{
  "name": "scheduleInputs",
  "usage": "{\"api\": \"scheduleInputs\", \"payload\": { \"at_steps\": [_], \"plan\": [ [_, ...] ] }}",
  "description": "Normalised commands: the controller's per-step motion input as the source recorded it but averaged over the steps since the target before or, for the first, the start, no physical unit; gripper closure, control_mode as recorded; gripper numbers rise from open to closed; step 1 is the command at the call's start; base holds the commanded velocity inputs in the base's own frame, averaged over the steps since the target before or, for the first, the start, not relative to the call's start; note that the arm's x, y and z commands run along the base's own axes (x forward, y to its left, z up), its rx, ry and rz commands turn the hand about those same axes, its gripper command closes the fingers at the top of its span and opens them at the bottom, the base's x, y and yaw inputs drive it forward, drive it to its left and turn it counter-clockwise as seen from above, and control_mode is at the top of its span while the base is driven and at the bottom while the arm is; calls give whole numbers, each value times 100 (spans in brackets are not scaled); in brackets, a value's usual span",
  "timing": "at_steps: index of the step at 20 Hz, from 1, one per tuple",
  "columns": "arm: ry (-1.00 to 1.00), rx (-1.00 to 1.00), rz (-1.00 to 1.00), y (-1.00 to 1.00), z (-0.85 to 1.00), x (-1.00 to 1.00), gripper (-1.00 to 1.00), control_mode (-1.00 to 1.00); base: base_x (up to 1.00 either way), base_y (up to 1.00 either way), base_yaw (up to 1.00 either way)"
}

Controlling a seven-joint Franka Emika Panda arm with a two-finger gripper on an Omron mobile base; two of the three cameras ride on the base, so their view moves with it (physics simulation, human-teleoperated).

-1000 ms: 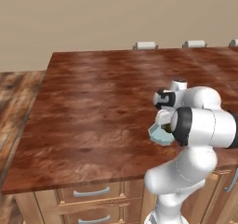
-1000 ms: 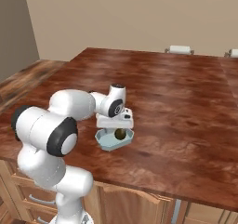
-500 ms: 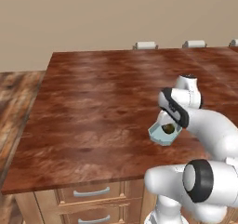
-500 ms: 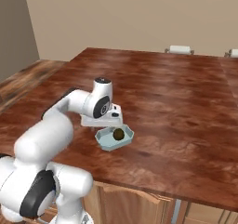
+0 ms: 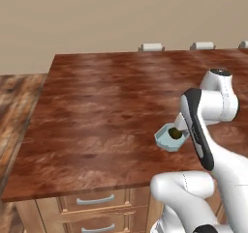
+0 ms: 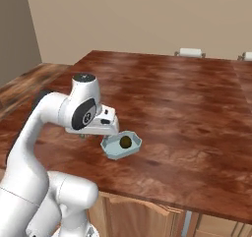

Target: Take the lemon and avocado out of the freezer and place them in the tupperware container on the counter. Then put the tupperware containing the vegetables back in the freezer.

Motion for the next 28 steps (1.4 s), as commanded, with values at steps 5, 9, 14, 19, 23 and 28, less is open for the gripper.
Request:
{"api": "scheduleInputs", "payload": {
  "at_steps": [5, 9, 14, 19, 23, 28],
  "plan": [
    [1, 0, -15, 0, 100, -77, -100, -100, 0, 0, 0],
    [7, 0, -12, 2, 100, -75, -100, -100, 0, 0, 0],
    [13, 0, -8, 24, 71, -54, -100, -100, 0, 0, 0],
    [2, 0, -2, 32, 14, -35, -100, -100, 0, 0, 0],
    [0, -1, 0, 19, 0, -21, -100, 100, -37, 29, 0],
    [0, 0, 0, 0, 0, 0, -100, 100, -95, 97, 0]
  ]
}}
